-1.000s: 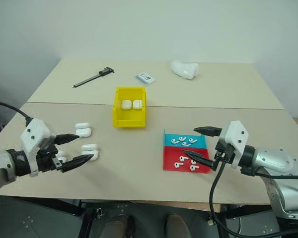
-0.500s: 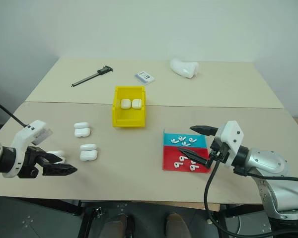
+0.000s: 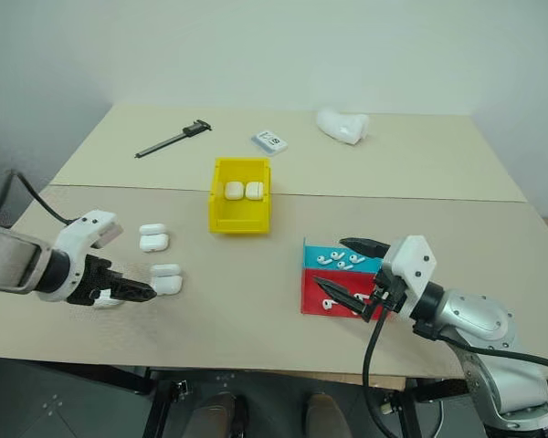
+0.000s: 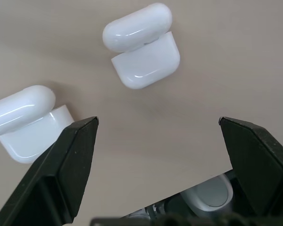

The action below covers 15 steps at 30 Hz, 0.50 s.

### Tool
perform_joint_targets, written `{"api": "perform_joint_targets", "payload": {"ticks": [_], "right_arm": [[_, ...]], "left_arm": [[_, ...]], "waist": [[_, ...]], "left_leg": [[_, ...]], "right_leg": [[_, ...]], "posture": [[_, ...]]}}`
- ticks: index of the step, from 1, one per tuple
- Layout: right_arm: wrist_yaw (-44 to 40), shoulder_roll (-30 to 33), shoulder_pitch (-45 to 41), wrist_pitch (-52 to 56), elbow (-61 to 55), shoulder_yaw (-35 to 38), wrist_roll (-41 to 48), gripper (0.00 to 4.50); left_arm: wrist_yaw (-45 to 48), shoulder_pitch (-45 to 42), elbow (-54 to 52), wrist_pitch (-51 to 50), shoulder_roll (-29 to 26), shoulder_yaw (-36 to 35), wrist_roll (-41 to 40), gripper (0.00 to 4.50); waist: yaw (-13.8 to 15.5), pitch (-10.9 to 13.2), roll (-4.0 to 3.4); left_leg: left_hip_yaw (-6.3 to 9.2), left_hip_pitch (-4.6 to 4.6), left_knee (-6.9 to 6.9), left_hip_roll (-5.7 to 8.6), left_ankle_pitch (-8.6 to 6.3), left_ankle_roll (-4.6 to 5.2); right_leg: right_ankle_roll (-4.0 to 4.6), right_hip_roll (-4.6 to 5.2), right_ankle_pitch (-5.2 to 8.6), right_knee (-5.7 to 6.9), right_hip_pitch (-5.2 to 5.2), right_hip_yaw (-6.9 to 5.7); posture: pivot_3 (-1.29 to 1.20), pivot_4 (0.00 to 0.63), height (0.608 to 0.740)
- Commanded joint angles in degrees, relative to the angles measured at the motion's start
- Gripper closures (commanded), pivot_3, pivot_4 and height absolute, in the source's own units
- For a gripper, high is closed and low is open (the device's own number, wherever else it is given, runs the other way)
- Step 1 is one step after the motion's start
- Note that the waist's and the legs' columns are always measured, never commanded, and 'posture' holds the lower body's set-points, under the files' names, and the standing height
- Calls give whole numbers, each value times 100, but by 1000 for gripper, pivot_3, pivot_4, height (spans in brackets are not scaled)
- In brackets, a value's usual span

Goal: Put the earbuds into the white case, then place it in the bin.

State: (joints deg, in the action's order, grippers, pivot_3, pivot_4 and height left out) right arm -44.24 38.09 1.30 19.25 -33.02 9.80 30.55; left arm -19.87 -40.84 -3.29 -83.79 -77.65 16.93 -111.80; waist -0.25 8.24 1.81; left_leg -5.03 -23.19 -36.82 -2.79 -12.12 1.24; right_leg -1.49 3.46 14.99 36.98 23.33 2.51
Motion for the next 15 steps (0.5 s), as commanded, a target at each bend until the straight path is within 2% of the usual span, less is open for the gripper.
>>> {"api": "perform_joint_targets", "payload": {"ticks": [1, 6, 15], "right_arm": [[182, -97, 18, -29, -257, 46, 25, 47], [379, -273, 35, -68, -325, -85, -40, 47], [635, -533, 302, -182, -501, -243, -215, 47]], "left_arm": [[-159, -491, 252, -61, 116, 412, -120, 47], [-556, -1024, 761, -54, 624, 916, -120, 47], [-1713, -1356, 1619, -12, 1515, 1163, -120, 47]], "waist": [[8, 0, 1], [45, 0, 1], [72, 3, 6]], "left_leg": [[0, 1, 0, 0, 1, -1], [4, 2, 0, 3, 5, -7], [10, -2, -2, 5, 7, -10]], "right_leg": [[0, -2, 0, 1, 0, -1], [0, -3, 0, 2, -3, -3], [-2, -2, 0, 1, -4, -5]], "posture": [[0, 150, 740], [0, 150, 740], [0, 150, 740]]}}
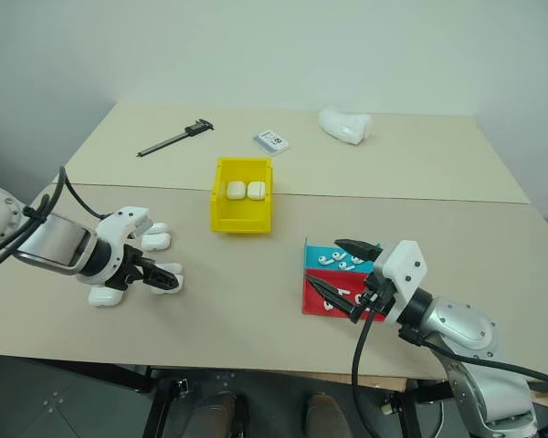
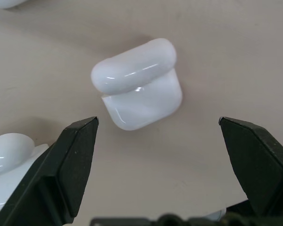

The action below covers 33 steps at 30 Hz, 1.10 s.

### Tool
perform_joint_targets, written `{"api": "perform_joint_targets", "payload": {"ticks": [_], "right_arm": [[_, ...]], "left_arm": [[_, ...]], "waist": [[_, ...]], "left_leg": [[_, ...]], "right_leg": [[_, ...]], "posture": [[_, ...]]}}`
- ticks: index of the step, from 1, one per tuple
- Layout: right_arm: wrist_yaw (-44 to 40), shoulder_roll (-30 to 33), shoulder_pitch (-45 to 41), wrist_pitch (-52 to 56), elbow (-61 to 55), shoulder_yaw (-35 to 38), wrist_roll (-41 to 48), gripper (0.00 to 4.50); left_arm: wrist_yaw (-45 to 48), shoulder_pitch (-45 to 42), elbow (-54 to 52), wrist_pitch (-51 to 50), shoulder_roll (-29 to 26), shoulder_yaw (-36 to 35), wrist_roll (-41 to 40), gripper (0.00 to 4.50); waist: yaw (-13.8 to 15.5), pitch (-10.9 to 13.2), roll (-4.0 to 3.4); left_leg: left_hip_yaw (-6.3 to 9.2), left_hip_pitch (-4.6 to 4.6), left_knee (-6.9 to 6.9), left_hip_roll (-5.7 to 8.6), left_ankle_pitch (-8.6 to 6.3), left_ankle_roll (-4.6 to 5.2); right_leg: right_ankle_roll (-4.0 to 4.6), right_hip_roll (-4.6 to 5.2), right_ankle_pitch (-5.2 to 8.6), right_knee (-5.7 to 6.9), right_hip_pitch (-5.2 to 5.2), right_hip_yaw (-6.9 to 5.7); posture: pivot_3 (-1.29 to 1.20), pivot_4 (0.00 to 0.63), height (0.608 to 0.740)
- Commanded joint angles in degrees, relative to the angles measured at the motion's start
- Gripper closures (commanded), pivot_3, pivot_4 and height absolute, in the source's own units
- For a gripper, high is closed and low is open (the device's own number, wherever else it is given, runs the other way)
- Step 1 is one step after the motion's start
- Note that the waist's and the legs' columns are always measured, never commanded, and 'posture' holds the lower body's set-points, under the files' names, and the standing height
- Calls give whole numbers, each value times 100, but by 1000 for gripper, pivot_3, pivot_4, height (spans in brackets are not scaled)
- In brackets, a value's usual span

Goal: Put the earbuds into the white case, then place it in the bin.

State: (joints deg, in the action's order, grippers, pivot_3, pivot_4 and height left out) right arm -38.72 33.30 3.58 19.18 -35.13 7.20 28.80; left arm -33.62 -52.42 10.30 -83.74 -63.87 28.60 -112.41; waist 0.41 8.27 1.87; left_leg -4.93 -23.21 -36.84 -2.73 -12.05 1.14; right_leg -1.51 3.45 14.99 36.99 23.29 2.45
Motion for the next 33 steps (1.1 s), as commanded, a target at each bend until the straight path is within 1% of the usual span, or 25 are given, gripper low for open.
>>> {"api": "perform_joint_targets", "payload": {"ticks": [1, 12, 17, 22, 25, 26, 33], "right_arm": [[103, -85, 107, -179, -313, 2, -61, 47], [281, -326, 249, -232, -430, -167, -228, 47], [302, -379, 274, -252, -434, -202, -284, 47], [327, -394, 291, -243, -457, -216, -300, 47], [337, -389, 301, -226, -476, -205, -293, 0], [339, -389, 304, -220, -482, -208, -291, 0], [360, -413, 339, -219, -497, -247, -304, 0]], "left_arm": [[-482, -167, 285, 2, 209, -53, -59, 47], [-1311, -221, 816, -121, 885, -262, -59, 47], [-1954, -44, 943, 25, 1224, -610, -59, 47], [-2254, 6, 1186, -119, 1522, -834, -59, 47], [-2362, 16, 1206, -178, 1597, -931, -59, 617], [-2381, 18, 1209, -196, 1609, -958, -59, 879], [-2227, 18, 1220, -378, 1527, -873, -59, 879]], "waist": [[5, 0, 0], [6, 0, 1], [8, 1, 1], [4, 0, 1], [10, 0, 1], [12, 0, 1], [4, 0, 1]], "left_leg": [[1, 0, -1, 0, 1, -1], [4, -1, 0, 1, 2, -4], [4, -1, 0, 2, 3, -5], [5, 0, 0, 4, 4, -7], [6, 0, 0, 4, 5, -8], [6, 1, 0, 5, 5, -8], [6, 0, 0, 7, 5, -9]], "right_leg": [[0, 0, 0, 1, 0, -1], [0, -1, 0, 0, 0, -2], [0, 0, -1, 1, 0, -2], [0, 0, -1, 1, -1, -2], [0, 0, -1, 2, -1, -3], [0, 1, -1, 1, -1, -3], [-1, 2, -1, 1, -1, -3]], "posture": [[0, 150, 740], [0, 150, 740], [0, 150, 740], [0, 150, 740], [0, 150, 740], [0, 150, 740], [0, 150, 740]]}}
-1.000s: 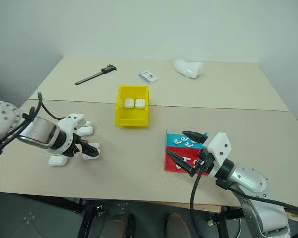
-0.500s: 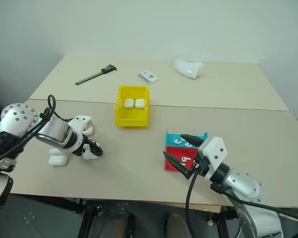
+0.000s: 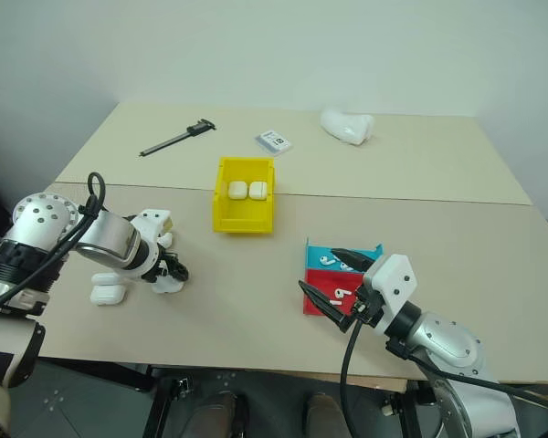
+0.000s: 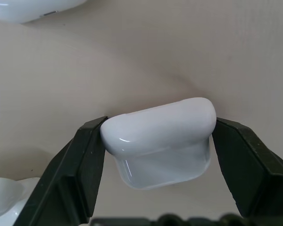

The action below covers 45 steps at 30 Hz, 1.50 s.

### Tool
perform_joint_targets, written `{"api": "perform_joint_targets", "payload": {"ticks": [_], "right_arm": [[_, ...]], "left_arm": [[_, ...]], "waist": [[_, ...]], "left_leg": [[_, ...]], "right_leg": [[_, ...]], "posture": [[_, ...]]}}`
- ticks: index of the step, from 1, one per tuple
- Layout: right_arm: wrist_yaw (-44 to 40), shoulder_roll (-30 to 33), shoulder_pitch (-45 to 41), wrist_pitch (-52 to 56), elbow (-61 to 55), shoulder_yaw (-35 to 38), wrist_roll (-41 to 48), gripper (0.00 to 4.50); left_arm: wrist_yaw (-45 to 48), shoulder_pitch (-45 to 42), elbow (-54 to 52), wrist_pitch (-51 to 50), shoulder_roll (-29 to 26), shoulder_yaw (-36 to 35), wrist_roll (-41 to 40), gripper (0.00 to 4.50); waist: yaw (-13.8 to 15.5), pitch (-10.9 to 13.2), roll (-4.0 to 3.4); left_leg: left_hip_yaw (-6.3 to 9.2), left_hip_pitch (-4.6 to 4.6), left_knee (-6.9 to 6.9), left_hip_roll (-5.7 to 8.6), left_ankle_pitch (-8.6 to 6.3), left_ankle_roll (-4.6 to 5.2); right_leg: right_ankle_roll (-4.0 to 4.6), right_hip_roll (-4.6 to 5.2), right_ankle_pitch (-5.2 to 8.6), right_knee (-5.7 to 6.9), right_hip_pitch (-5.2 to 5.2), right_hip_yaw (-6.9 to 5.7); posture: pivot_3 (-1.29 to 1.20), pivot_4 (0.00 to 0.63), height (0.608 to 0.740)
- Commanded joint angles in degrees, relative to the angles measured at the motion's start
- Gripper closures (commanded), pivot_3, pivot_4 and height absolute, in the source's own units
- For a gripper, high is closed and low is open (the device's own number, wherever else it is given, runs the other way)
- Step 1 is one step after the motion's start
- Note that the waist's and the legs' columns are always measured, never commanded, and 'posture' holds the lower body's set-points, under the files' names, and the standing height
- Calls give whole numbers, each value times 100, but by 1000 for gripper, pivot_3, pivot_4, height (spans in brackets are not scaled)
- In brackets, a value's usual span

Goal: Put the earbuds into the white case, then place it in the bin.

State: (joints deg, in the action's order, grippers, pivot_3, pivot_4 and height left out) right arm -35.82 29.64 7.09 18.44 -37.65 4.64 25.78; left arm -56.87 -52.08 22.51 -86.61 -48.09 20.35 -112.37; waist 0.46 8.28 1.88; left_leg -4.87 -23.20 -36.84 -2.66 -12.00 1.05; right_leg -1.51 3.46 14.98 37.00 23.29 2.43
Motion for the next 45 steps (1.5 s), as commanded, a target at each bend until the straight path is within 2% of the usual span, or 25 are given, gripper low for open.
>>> {"api": "perform_joint_targets", "payload": {"ticks": [1, 11, 24, 29, 33, 41, 45], "right_arm": [[74, -51, -6, -145, -248, 4, -3, 0], [152, -117, 33, -137, -292, -79, -17, 0], [214, -162, 79, -176, -286, -153, -48, 0], [214, -162, 126, -182, -290, -164, -51, 0], [191, -156, 142, -198, -271, -149, -46, 0], [138, -160, 170, -227, -228, -124, -23, 0], [134, -172, 206, -218, -242, -117, -13, 0]], "left_arm": [[111, -6, -8, -96, -54, -39, -63, 879], [880, -274, -36, -378, -476, 562, -63, 879], [960, -387, -13, -266, -518, 882, -63, 879], [477, -97, -199, 7, -399, 564, -63, 879], [-140, 277, -512, 322, -206, 61, -63, 1582], [-964, 766, -1195, 637, 45, -599, -63, 1582], [-680, 712, -1550, 532, -424, -587, -63, 1582]], "waist": [[2, 0, 0], [-37, 0, 0], [-44, 0, 0], [-35, -1, -1], [-18, -3, -5], [20, -4, -5], [10, -2, -2]], "left_leg": [[0, 0, 0, 0, 0, 0], [0, 1, 0, 1, 0, -1], [1, 0, 0, -1, 0, -1], [1, 3, 0, -2, 0, -1], [2, 12, 0, -4, 3, -4], [2, 21, 0, -3, 4, -6], [3, 13, 0, -3, 5, -8]], "right_leg": [[0, 0, 0, 0, 0, 0], [0, 0, 0, 0, 0, 0], [0, 0, 0, 0, 1, 0], [0, 1, 0, 1, -2, 0], [2, 2, -1, 6, -8, 2], [3, 2, -2, 6, -18, 2], [4, 0, -2, 6, -10, 0]], "posture": [[0, 150, 740], [0, 150, 740], [0, 150, 740], [0, 150, 740], [0, 150, 740], [0, 150, 740], [0, 150, 740]]}}
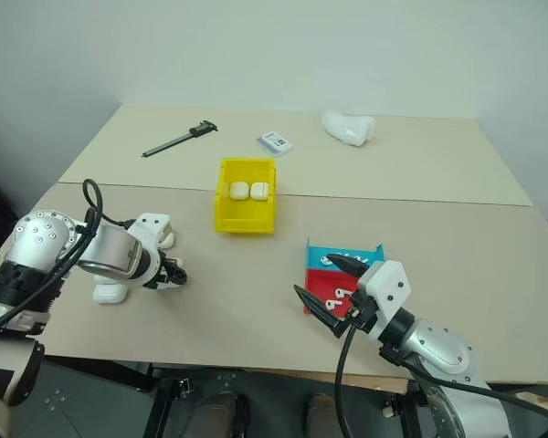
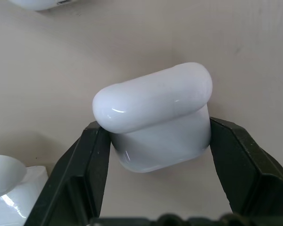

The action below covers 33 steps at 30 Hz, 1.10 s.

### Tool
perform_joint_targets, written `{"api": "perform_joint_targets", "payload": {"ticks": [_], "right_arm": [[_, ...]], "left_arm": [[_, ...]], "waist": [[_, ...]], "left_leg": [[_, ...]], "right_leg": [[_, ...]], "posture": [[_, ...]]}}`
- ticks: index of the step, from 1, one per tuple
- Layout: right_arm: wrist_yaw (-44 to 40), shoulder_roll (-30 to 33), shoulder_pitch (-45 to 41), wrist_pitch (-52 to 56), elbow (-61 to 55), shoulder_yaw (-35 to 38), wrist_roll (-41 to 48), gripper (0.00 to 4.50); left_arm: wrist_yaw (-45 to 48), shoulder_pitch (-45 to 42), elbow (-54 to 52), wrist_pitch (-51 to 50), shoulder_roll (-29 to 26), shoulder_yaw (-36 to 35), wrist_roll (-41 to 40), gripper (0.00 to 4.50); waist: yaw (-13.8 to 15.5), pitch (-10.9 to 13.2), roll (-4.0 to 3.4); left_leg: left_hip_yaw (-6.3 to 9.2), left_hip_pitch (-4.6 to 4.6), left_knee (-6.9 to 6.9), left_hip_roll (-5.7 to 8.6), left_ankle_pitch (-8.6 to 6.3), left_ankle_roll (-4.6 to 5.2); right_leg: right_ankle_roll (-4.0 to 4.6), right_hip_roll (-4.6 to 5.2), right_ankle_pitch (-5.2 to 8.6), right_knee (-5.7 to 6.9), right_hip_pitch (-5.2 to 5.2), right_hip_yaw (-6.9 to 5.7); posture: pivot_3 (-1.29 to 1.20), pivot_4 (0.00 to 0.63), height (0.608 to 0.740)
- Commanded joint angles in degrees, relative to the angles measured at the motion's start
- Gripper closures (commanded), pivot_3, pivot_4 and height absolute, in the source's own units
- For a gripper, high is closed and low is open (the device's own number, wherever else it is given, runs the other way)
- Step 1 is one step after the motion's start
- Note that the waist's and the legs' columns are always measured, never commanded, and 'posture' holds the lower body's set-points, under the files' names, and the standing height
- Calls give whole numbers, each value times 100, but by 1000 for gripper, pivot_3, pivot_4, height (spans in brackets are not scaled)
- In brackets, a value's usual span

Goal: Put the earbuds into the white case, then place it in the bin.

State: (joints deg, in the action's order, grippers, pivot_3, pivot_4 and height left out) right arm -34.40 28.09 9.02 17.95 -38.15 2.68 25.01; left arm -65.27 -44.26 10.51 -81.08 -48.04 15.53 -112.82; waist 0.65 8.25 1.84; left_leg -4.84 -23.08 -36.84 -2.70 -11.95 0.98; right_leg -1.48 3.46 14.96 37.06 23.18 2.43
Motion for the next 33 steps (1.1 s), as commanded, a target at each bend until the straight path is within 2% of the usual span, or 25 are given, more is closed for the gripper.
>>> {"api": "perform_joint_targets", "payload": {"ticks": [1, 5, 7, 10, 12, 14, 16, 18, 19, 22, 24, 28, 33], "right_arm": [[-15, -19, 34, -176, -193, 86, 67, 0], [-52, -11, 78, -198, -174, 122, 81, 0], [-75, 2, 43, -185, -155, 143, 98, 0], [-117, 19, -93, -182, -73, 147, 106, 0], [-137, 31, -199, -180, -32, 143, 102, 0], [-168, 50, -271, -178, -8, 174, 118, 0], [-191, 77, -313, -169, -19, 203, 131, 0], [-213, 121, -343, -157, -33, 254, 156, 0], [-212, 141, -358, -143, -50, 277, 170, 0], [-213, 208, -389, -93, -105, 351, 227, 0], [-213, 247, -399, -72, -128, 375, 256, 0], [-191, 264, -425, -29, -172, 349, 260, 0], [-106, 178, -350, -20, -254, 227, 215, 0]], "left_arm": [[300, -92, -465, -49, -614, -93, -18, 1582], [1089, -150, -1060, 68, -1370, -312, -18, 1582], [1460, -113, -1505, 337, -1605, -678, 129, 1582], [3169, 489, -2683, 1346, -1522, -1526, 2009, 1582], [4572, 1023, -3222, 2238, -1540, -1703, 3292, 1582], [5489, 1514, -3505, 3163, -1345, -1775, 4379, 1582], [6615, 1755, -3401, 3801, -994, -1931, 4766, 1582], [8157, 1876, -3094, 4363, -581, -2088, 4824, 1582], [8757, 1902, -2977, 4590, -520, -2012, 5067, 1582], [10744, 1868, -2469, 5516, -876, -1231, 6549, 1582], [11664, 1735, -2027, 6025, -997, -938, 7253, 1582], [13573, 953, -860, 6958, -1155, -238, 8497, 1582], [15563, -309, 484, 8247, -897, 751, 9733, 1582]], "waist": [[-36, 3, 5], [-67, 4, 5], [-55, 5, 8], [-24, 5, 5], [-22, 5, 3], [-18, 5, 2], [-5, 5, 3], [13, 5, 3], [12, 5, 4], [-6, 5, 3], [-30, 5, 3], [-15, 6, 5], [9, 6, 5]], "left_leg": [[0, -3, 0, 0, 0, 0], [-1, -10, 4, -1, 0, -2], [-1, -13, 4, 0, 0, -3], [-4, -11, 4, 1, -1, -3], [-20, -8, 8, 1, 0, -8], [-49, -8, 15, 0, -11, -49], [-52, -8, 21, -4, -13, -69], [-51, -14, 22, -8, -12, -68], [-52, -15, 21, -6, -11, -66], [-54, -17, 20, -6, 11, -26], [-57, -16, 21, -7, 9, -21], [-53, -22, 20, -11, 9, -17], [-51, -39, 6, -10, 4, -6]], "right_leg": [[0, -1, 0, 0, 4, 0], [1, -3, 1, -3, 12, 1], [1, 0, 1, -7, 12, -2], [1, 2, 1, -9, 9, -5], [3, 1, 1, -15, 7, -6], [10, -2, 1, -21, 9, -10], [16, -4, -1, -23, 10, -14], [19, -5, -2, -22, 12, -18], [19, -4, -2, -23, 11, -23], [19, -5, -2, -28, 11, -22], [19, -6, -1, -29, 12, -17], [19, -11, -2, -28, 15, -22], [13, -13, 0, -30, 18, -26]], "posture": [[0, 150, 740], [0, 150, 740], [0, 150, 740], [0, 150, 740], [0, 150, 740], [0, 150, 740], [0, 150, 740], [0, 150, 740], [0, 150, 740], [0, 150, 740], [0, 150, 740], [0, 150, 740], [0, 150, 740]]}}
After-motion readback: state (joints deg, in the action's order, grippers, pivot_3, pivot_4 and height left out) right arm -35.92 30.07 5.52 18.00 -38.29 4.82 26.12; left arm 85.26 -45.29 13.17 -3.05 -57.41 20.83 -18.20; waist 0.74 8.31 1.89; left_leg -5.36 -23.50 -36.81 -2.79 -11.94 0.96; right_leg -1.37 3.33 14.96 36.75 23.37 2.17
